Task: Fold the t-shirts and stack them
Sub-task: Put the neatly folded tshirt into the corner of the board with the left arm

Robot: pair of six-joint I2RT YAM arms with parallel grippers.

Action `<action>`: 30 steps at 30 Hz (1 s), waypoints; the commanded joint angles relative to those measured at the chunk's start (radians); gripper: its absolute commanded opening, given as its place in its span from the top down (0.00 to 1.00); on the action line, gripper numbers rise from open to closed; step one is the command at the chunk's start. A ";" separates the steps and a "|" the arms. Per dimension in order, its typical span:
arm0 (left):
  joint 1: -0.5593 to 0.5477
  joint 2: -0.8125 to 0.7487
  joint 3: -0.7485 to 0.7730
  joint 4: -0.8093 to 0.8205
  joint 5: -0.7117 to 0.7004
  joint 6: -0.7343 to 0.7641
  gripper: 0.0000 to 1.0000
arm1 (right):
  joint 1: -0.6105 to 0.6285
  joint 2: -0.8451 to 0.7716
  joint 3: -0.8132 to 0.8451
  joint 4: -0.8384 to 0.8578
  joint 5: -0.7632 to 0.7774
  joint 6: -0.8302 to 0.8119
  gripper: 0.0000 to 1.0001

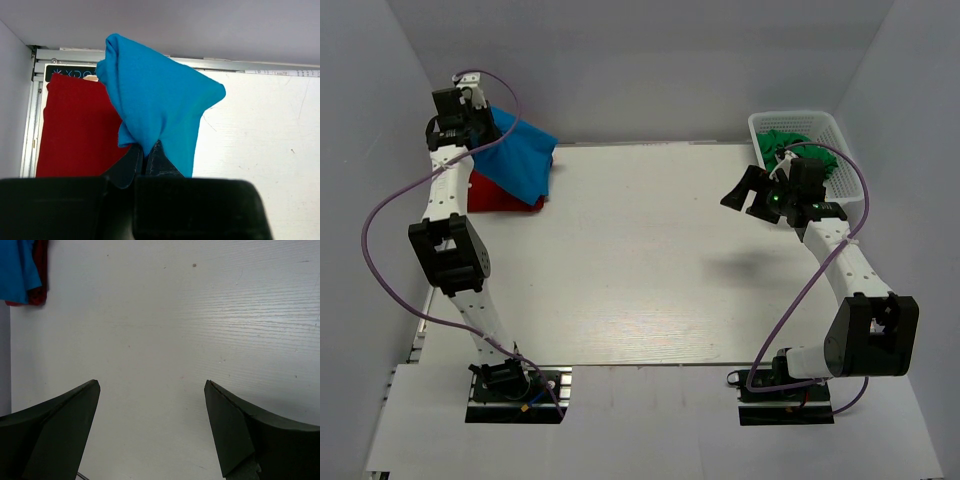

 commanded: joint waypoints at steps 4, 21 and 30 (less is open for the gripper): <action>-0.003 -0.083 -0.023 0.043 -0.021 -0.017 1.00 | -0.003 -0.016 0.027 0.029 -0.012 -0.003 0.09; 0.016 0.094 -0.025 0.077 -0.377 -0.089 1.00 | -0.002 0.022 0.059 0.006 -0.001 -0.003 0.09; 0.034 0.204 0.076 0.020 -0.354 -0.091 1.00 | -0.003 0.065 0.071 0.011 -0.020 0.001 0.09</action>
